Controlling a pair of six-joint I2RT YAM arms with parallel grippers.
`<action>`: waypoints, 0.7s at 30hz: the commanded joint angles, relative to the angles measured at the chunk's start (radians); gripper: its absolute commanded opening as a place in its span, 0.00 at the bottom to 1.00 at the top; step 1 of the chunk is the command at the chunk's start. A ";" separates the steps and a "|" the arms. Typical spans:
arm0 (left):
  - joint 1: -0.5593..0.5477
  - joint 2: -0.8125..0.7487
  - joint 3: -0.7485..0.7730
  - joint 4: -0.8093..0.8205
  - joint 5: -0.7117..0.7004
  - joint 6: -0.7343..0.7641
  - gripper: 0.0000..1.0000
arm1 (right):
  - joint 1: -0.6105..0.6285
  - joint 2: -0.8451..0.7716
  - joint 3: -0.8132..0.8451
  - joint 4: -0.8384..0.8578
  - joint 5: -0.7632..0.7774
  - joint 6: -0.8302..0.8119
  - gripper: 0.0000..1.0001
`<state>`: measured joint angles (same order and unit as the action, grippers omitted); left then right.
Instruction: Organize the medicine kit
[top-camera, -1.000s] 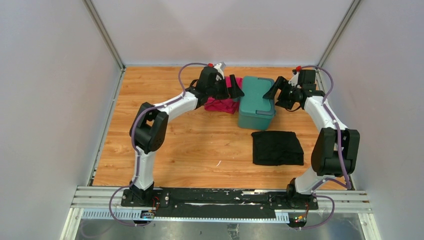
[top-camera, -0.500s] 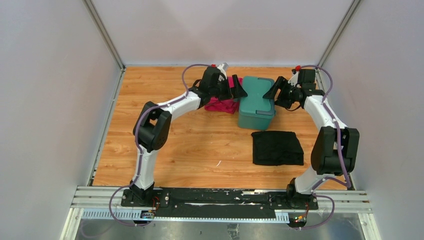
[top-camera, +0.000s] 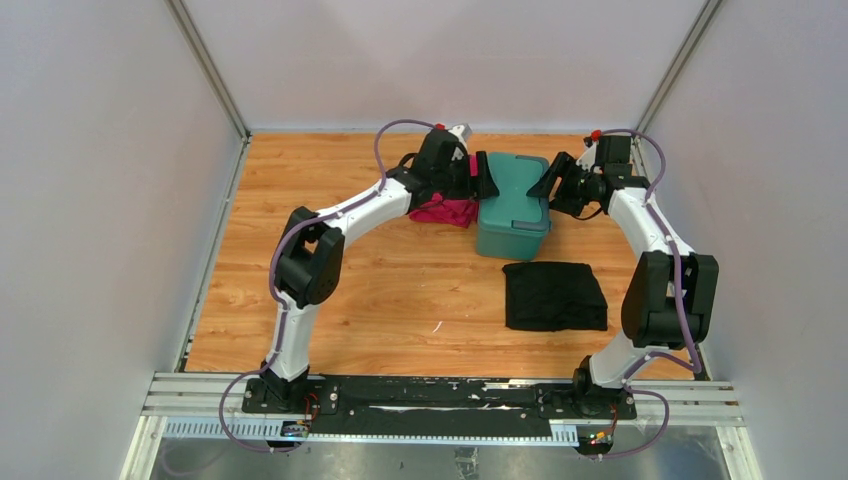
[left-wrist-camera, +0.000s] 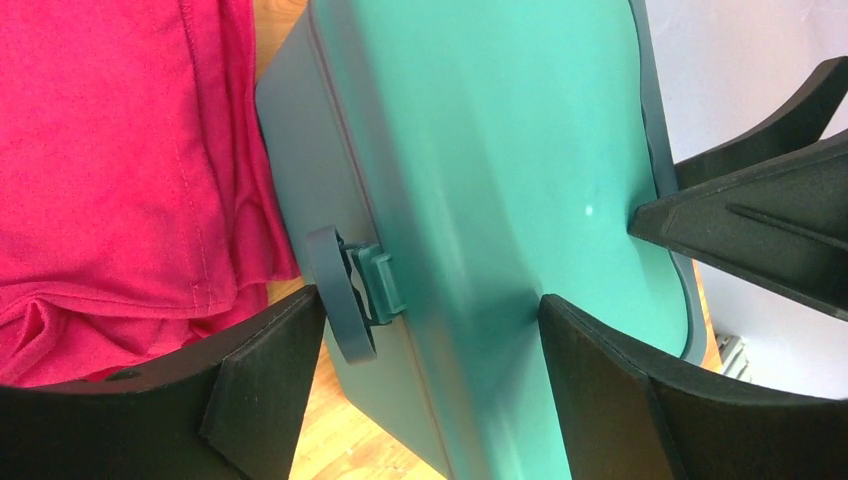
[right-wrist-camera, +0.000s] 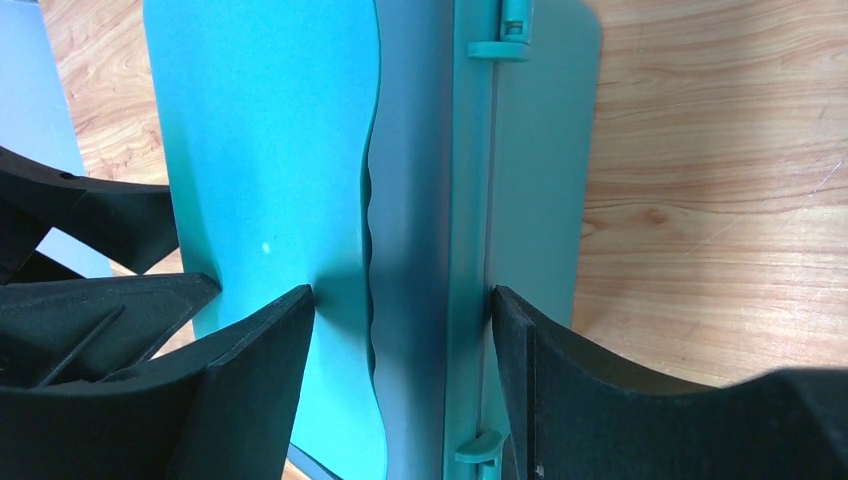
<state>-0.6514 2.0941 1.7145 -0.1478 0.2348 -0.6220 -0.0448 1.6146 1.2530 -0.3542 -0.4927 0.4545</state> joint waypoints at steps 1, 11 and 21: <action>-0.020 0.033 0.016 -0.126 -0.034 0.062 0.82 | 0.017 0.028 0.007 -0.081 0.040 -0.009 0.68; -0.080 0.038 0.081 -0.229 -0.149 0.168 0.79 | 0.017 0.040 0.019 -0.086 0.040 -0.010 0.67; -0.126 0.065 0.153 -0.312 -0.233 0.223 0.68 | 0.017 0.050 0.023 -0.088 0.036 -0.011 0.67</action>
<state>-0.7425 2.1014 1.8496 -0.3359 0.0322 -0.4564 -0.0448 1.6241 1.2675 -0.3698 -0.4892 0.4561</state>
